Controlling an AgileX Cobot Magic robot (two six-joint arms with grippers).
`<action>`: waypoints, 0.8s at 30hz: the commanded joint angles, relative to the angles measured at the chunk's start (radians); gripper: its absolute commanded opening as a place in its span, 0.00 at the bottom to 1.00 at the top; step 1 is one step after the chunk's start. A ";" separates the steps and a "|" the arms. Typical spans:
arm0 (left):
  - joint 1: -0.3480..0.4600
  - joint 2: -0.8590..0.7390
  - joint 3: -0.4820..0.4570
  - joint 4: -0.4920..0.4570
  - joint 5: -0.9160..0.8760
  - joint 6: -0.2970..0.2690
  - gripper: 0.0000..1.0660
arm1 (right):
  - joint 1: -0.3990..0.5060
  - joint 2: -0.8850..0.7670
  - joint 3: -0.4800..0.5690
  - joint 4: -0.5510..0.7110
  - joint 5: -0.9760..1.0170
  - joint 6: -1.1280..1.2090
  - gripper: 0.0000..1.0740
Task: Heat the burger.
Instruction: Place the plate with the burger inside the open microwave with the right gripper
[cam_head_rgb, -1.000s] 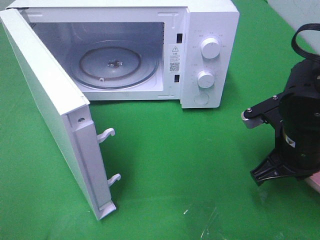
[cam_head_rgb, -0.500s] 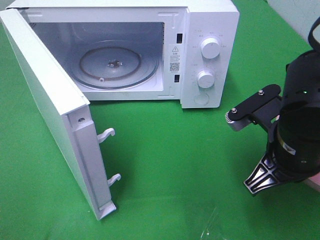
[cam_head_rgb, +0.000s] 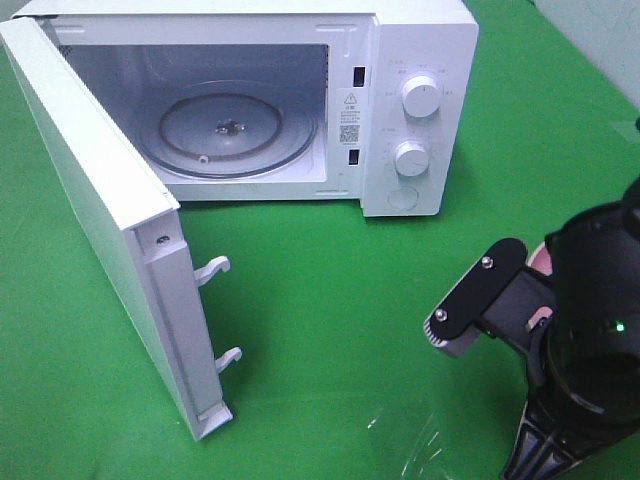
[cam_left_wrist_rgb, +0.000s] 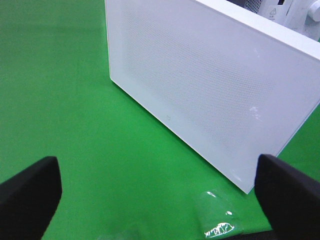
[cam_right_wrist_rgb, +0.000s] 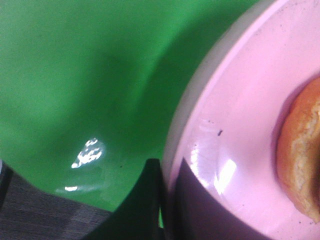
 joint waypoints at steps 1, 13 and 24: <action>-0.002 -0.004 0.003 0.001 -0.018 -0.003 0.91 | 0.057 -0.030 0.026 -0.048 0.045 0.010 0.00; -0.002 -0.004 0.003 0.001 -0.018 -0.003 0.91 | 0.276 -0.131 0.099 -0.051 0.052 0.009 0.00; -0.002 -0.004 0.003 0.001 -0.018 -0.003 0.91 | 0.293 -0.131 0.099 -0.105 0.049 -0.075 0.00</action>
